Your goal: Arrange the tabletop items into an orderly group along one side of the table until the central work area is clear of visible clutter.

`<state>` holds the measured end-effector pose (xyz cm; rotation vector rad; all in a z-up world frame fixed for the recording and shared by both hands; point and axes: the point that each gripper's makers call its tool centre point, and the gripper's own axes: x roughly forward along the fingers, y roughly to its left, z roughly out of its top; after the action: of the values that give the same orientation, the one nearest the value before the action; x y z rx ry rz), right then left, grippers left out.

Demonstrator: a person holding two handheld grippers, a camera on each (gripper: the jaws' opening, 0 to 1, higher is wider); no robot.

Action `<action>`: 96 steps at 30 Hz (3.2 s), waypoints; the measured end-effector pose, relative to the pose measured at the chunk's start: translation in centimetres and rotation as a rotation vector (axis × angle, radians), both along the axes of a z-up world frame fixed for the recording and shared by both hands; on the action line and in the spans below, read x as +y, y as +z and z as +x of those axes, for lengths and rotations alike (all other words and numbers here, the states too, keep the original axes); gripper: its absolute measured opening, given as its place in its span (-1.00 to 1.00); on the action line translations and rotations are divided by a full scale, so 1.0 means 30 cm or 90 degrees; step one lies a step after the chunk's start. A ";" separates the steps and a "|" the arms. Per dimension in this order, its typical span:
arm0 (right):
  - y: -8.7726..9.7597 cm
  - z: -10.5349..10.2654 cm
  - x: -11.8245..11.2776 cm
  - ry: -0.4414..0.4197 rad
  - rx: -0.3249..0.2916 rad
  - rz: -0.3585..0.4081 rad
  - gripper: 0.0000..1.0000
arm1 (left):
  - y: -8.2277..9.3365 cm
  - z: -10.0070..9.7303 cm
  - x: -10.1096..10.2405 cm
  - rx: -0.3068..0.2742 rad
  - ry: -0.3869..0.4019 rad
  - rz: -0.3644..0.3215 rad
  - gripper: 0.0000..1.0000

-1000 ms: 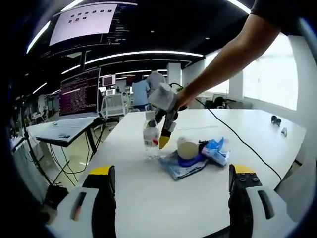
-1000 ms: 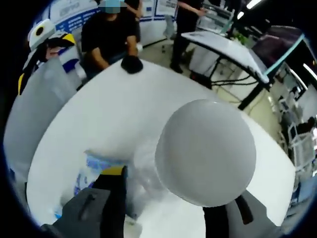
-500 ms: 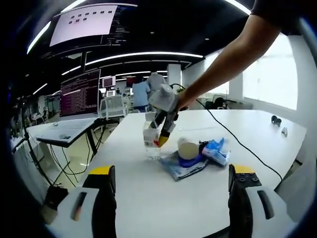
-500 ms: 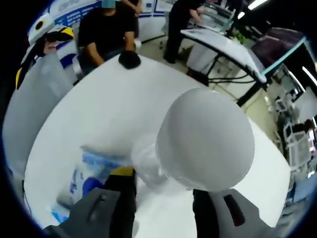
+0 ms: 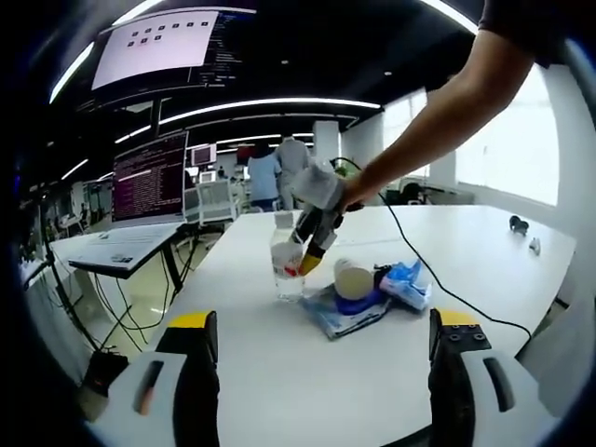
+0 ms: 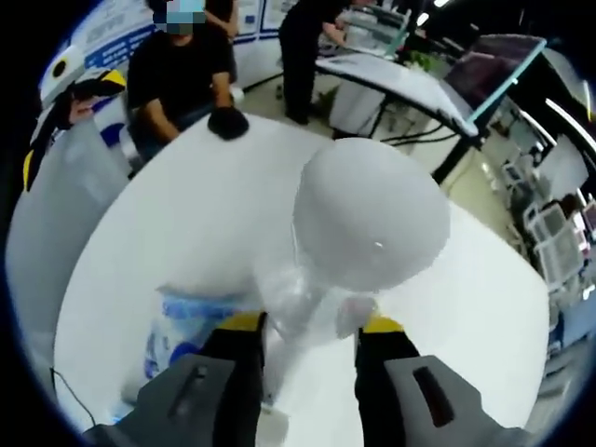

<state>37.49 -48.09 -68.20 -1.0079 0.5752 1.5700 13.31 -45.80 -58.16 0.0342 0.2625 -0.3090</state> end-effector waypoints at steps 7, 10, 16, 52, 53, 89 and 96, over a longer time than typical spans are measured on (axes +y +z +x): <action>0.010 -0.019 -0.001 -0.007 0.002 0.009 -0.38 | 0.002 0.000 0.001 -0.002 0.001 0.000 0.88; 0.015 -0.031 0.000 -0.008 0.004 0.013 -0.35 | 0.002 -0.001 0.001 -0.003 0.001 0.001 0.88; 0.036 -0.012 0.040 0.003 -0.010 0.048 0.00 | 0.004 -0.002 0.003 -0.005 0.003 0.002 0.87; 0.026 -0.003 0.107 -0.148 0.016 0.172 -0.16 | -0.005 -0.004 0.006 -0.003 0.002 0.012 0.85; 0.024 -0.002 0.105 -0.160 0.014 0.179 -0.17 | -0.006 -0.004 0.006 -0.003 0.003 0.013 0.85; -0.047 0.001 0.116 -0.267 0.078 0.207 -0.21 | -0.011 -0.004 0.005 0.001 0.003 0.019 0.82; -0.053 0.014 0.113 -0.265 0.075 0.201 -0.23 | -0.010 -0.004 0.008 0.002 0.005 0.018 0.82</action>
<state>37.90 -44.69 -69.78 -0.5203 0.5556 1.2997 13.17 -45.57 -58.47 0.0610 0.2695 -0.2968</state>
